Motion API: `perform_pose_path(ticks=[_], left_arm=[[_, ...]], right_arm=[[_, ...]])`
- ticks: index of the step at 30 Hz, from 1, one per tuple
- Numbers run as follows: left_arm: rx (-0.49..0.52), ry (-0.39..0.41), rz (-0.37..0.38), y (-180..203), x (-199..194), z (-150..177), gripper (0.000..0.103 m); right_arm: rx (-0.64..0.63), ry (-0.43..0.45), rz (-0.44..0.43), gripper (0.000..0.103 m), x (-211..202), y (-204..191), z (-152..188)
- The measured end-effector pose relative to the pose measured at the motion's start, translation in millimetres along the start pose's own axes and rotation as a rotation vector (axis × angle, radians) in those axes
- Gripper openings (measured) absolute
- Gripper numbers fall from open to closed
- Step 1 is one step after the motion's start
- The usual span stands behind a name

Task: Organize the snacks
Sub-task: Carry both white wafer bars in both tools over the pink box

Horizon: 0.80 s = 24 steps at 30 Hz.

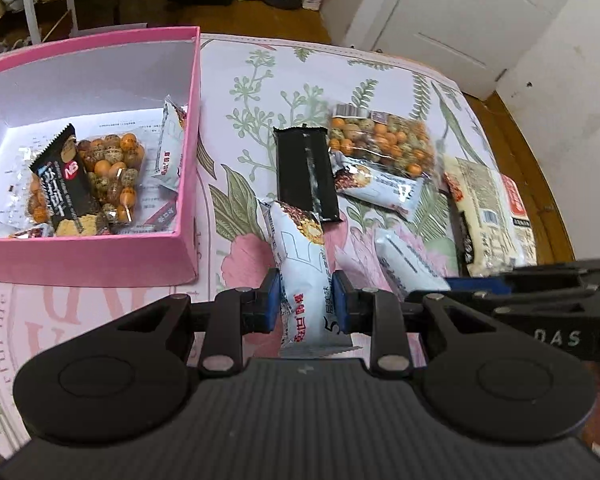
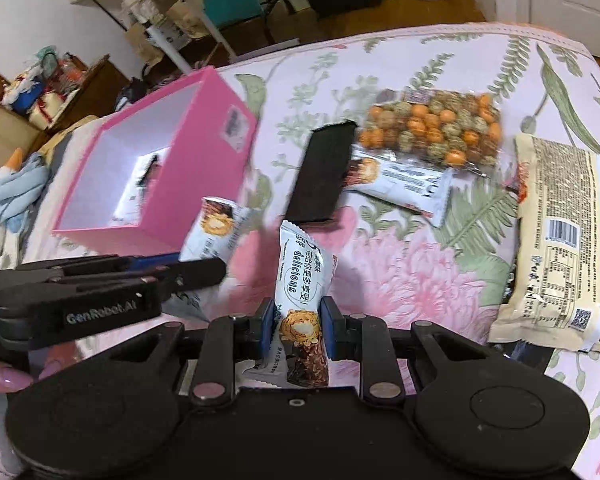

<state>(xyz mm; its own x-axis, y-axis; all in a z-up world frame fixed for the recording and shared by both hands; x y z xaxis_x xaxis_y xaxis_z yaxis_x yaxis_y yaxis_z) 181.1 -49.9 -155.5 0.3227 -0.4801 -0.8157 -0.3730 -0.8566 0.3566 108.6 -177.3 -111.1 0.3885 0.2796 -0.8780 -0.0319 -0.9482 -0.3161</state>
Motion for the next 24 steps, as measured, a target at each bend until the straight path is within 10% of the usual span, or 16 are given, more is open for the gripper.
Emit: perform_pose_path(ticks=[12,24], left_arm=[[-0.025,-0.009,-0.009,-22,-51,11,0.026],[-0.074,0.167,-0.068,-68,-112,-29,0.026]], right_arm=[[-0.077,0.016,-0.011,0.028,-43,-38,-1],[-0.279,0.139,-0.092,0.028,-54,-108,-32]])
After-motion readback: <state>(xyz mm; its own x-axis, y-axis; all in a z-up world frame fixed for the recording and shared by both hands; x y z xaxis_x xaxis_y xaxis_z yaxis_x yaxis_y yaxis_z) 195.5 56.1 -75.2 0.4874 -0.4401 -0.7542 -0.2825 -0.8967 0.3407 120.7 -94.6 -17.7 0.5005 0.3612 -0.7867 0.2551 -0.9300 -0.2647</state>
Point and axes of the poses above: each gripper's, at about its wrist camera, not at the fingertips, and x roughly the way its jaws point, y to its right, z to its underside, the point moved 8 cm from there along x, roughly the way its jaws point, and after that the axes turned 6 degrees about z, right-handed, at the moved point
